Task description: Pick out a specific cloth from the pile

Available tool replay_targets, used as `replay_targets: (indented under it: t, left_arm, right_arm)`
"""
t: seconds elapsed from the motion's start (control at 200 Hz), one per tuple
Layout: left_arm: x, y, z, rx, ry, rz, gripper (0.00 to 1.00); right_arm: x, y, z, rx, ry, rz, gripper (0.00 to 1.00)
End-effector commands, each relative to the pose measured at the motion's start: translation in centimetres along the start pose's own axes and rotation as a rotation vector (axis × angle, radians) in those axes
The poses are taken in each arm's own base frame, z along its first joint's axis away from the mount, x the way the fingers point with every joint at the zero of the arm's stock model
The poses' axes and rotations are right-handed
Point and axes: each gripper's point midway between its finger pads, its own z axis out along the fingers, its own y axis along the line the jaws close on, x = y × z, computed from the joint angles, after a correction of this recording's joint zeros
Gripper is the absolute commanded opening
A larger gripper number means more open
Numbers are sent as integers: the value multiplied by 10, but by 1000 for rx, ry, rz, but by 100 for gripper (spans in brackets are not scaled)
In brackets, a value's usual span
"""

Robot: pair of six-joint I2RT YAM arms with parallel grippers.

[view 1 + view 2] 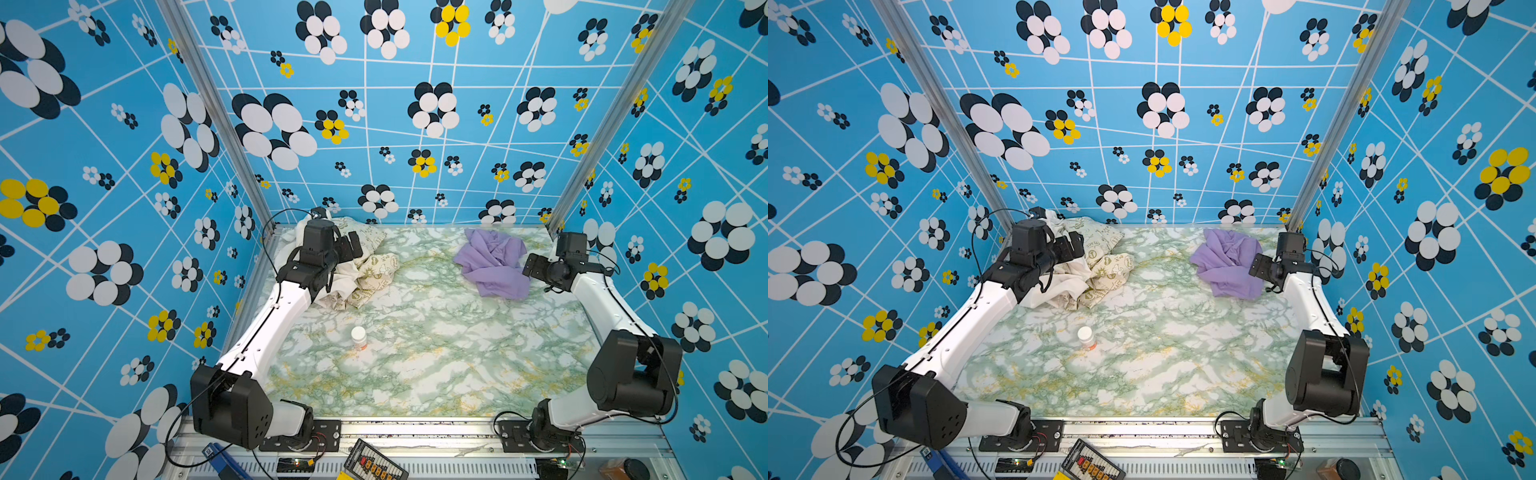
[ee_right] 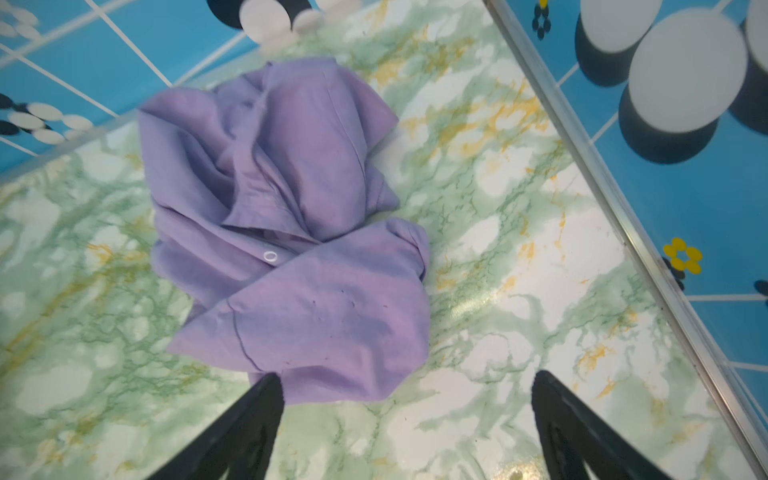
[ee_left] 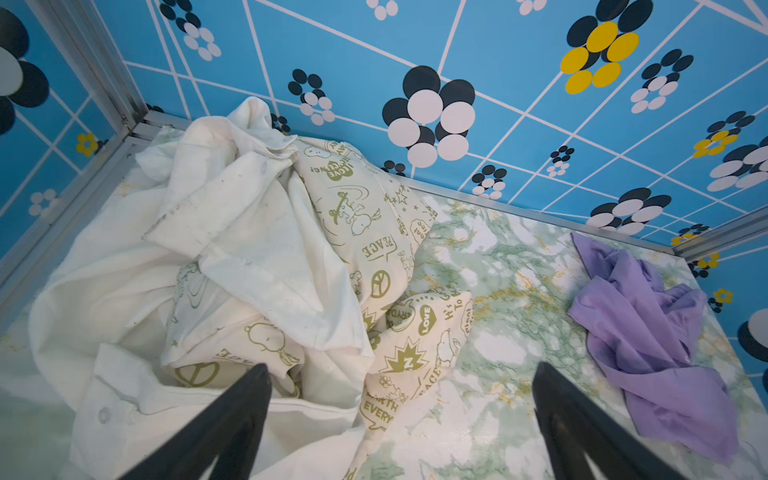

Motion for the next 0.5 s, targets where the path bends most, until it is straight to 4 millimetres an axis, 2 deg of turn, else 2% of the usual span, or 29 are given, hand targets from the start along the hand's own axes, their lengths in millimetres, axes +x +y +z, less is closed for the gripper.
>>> replay_targets:
  t: [0.0,0.115,0.215,0.365,0.495]
  left_arm:
    - [-11,18,-9,-40,-126,67,99]
    - [6,43,-13,-96,-157,67,99]
    - [24,66,-13,-156,-152,65,99]
    - [45,78,-12,-128,-176,80,99]
    - [61,96,-14,-183,-185,84,99]
  right_arm:
    - [-12,4,-11,-46,-115,-15,96]
    - [-14,8,-20,-88,-217,-38,99]
    - [-8,10,-25,-117,-289,-66,99]
    - [8,8,-24,-132,-361,-97,99]
    - [27,4,-17,-133,-382,-115,99]
